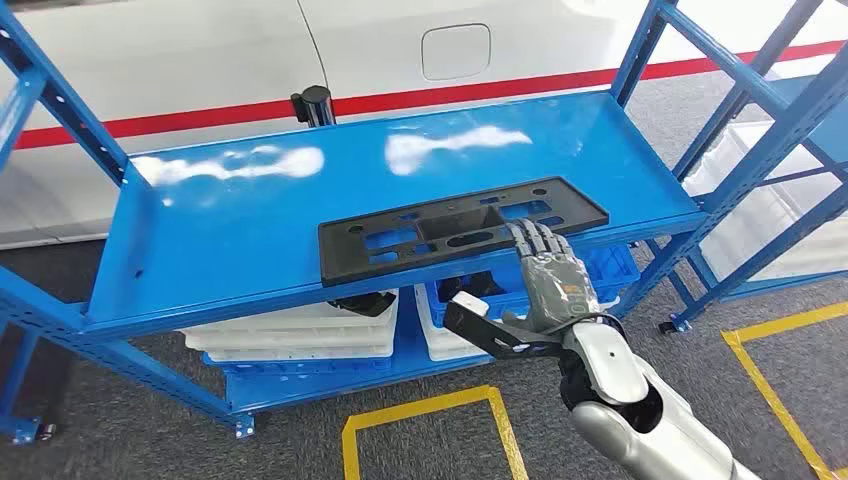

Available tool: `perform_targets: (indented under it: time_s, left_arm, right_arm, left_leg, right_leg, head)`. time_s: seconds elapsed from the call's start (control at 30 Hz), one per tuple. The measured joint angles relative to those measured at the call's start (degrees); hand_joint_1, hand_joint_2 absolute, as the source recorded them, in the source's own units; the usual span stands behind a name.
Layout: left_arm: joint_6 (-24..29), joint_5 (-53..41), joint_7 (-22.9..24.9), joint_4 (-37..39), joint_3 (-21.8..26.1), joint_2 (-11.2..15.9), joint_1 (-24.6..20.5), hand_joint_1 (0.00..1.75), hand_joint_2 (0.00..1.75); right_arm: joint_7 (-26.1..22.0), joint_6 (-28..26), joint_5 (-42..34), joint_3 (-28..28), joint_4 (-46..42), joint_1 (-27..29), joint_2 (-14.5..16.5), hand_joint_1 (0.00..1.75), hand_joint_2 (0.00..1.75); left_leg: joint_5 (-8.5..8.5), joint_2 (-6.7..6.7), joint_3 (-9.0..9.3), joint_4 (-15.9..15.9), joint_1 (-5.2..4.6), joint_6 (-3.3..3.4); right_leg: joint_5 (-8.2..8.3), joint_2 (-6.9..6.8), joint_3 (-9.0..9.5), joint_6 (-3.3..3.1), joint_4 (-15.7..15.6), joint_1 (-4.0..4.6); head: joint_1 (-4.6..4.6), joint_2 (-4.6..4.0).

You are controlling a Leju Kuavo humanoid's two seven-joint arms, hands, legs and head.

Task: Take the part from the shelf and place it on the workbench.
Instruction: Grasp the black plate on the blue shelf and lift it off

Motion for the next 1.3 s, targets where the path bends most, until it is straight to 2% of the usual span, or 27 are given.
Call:
perform_targets:
  time_s: [0.1,0.17,0.2,0.27,0.3,0.33,0.37,0.4,0.43,0.47,0.5,0.63,0.77,0.97,1.3]
  left_arm:
    - [-0.14,-0.20,-0.02,0.02,-0.01,-0.02,0.02,0.00,0.00]
    - [-0.27,-0.33,-0.05,0.04,-0.02,0.01,0.03,0.00,0.00]
    - [-0.31,-0.36,-0.07,0.05,-0.02,0.02,0.02,0.00,0.00]
    - [-0.34,-0.40,-0.07,0.07,-0.02,0.03,-0.02,0.00,0.00]
    - [-0.37,-0.39,-0.07,0.08,-0.02,0.02,0.01,0.00,0.00]
    - [-0.39,-0.36,-0.09,0.08,-0.02,0.00,0.03,0.00,0.00]
    - [-0.43,-0.32,-0.16,0.09,-0.02,-0.02,0.04,0.00,0.00]
    - [-0.48,-0.26,-0.27,0.09,-0.02,-0.03,0.05,0.00,0.00]
    - [-0.54,-0.19,-0.40,0.09,-0.02,-0.06,0.02,0.00,0.00]
    - [-0.59,-0.12,-0.54,0.09,-0.02,-0.07,-0.04,0.00,0.00]
    - [-0.62,-0.04,-0.63,0.09,-0.02,-0.10,-0.11,0.00,0.00]
    - [-0.72,0.08,-0.72,0.09,-0.02,-0.14,-0.21,0.00,0.00]
    - [-0.81,0.11,-0.72,0.09,-0.02,-0.17,-0.23,0.00,0.00]
    - [-1.08,0.35,-0.75,0.09,-0.02,-0.15,-0.22,0.00,0.00]
    - [-1.08,0.82,0.03,0.09,-0.02,-0.17,-0.21,0.00,0.00]
  right_arm:
    - [-0.02,0.07,-0.65,0.49,0.26,-0.65,-0.01,0.00,1.75]
    - [-0.05,0.16,-1.31,1.09,0.54,-1.47,-0.08,0.00,1.75]
    - [-0.09,0.21,-1.62,1.38,0.69,-1.80,-0.12,0.00,1.75]
    - [-0.24,0.37,-2.19,2.05,1.06,-2.14,-0.15,0.00,1.75]
    - [-0.38,0.55,-2.43,2.45,1.26,-2.19,-0.15,0.00,1.75]
    - [-0.65,0.81,-2.60,2.89,1.45,-2.26,-0.15,0.00,1.75]
    - [-0.95,1.13,-2.70,3.31,1.59,-2.40,-0.15,0.00,1.75]
    - [-1.24,1.46,-2.74,3.69,1.67,-2.59,-0.15,0.00,1.75]
    - [-1.48,1.75,-2.73,4.06,1.72,-2.82,-0.14,0.00,1.75]
    - [-1.58,1.98,-2.72,4.42,1.74,-3.04,-0.15,0.00,1.75]
    - [-1.64,2.14,-2.71,4.73,1.75,-3.22,-0.15,0.00,1.75]
    - [-1.66,2.29,-2.67,5.96,1.74,-3.59,-0.13,0.00,1.75]
    - [-1.69,2.64,-2.58,7.02,1.75,-4.05,-0.14,0.00,1.75]
    - [-2.70,5.11,-2.23,9.22,1.76,-5.93,-0.14,0.00,1.75]
    - [-4.57,7.02,-2.66,13.56,2.03,-9.49,0.09,0.00,1.75]
  left_leg:
    - [-0.26,-0.06,0.36,-0.36,0.16,0.51]
    - [-0.56,-0.02,1.17,-0.88,0.50,1.05]
    - [-0.76,0.03,1.60,-1.03,0.59,1.26]
    - [-1.37,0.11,2.31,-1.06,0.59,1.46]
    - [-1.70,0.13,2.70,-1.04,0.59,1.44]
    - [-2.09,0.12,3.17,-1.04,0.58,1.37]
    - [-2.50,0.11,3.75,-1.03,0.58,1.26]
    - [-2.96,0.10,4.43,-1.05,0.57,1.13]
    - [-3.41,0.12,4.99,-1.09,0.50,0.93]
    - [-3.76,0.14,5.36,-1.11,0.46,0.68]
    - [-4.02,0.18,5.45,-1.08,0.41,0.45]
    - [-4.36,0.37,5.34,-1.11,0.22,0.75]
    - [-4.32,0.23,5.52,-1.62,0.26,0.60]
    - [-4.21,0.14,5.48,-1.80,0.34,0.01]
    - [-4.15,-0.03,5.53,-1.80,0.24,-0.03]
  right_leg:
    - [-0.31,-0.11,0.44,0.59,-0.41,-0.04]
    - [-1.69,-0.14,-0.49,1.27,2.17,-0.09]
    - [-3.01,-0.14,-2.17,1.56,5.40,-0.19]
    - [-5.56,-0.13,-7.16,1.94,13.39,-0.37]
    - [-5.67,-0.13,-9.22,2.03,15.91,-0.43]
    - [-4.51,-0.13,-10.35,2.03,16.37,-0.45]
    - [-2.11,-0.13,-10.33,1.92,14.48,-0.45]
    - [1.07,-0.08,-9.42,1.68,10.84,-0.44]
    - [3.54,0.03,-8.18,1.36,7.23,-0.36]
    - [5.16,0.09,-6.98,1.00,4.04,-0.25]
    - [5.76,0.13,-6.24,0.66,2.08,-0.14]
    - [5.23,0.14,-5.85,0.86,0.74,-0.03]
    - [4.98,0.06,-5.85,0.51,0.74,0.05]
    - [4.88,0.01,-5.85,0.28,0.78,0.09]
    - [5.03,-0.10,-5.70,0.23,0.58,-0.03]
  head:
    - [0.14,0.00]
    - [0.49,0.00]
    - [0.76,0.00]
    - [1.21,0.00]
    - [1.38,0.00]
    - [1.56,0.00]
    - [1.77,0.00]
    - [2.03,0.00]
    - [2.23,0.00]
    - [2.35,0.00]
    - [2.48,0.00]
    - [2.21,0.00]
    - [1.87,0.00]
    - [1.72,0.00]
    - [1.81,0.00]
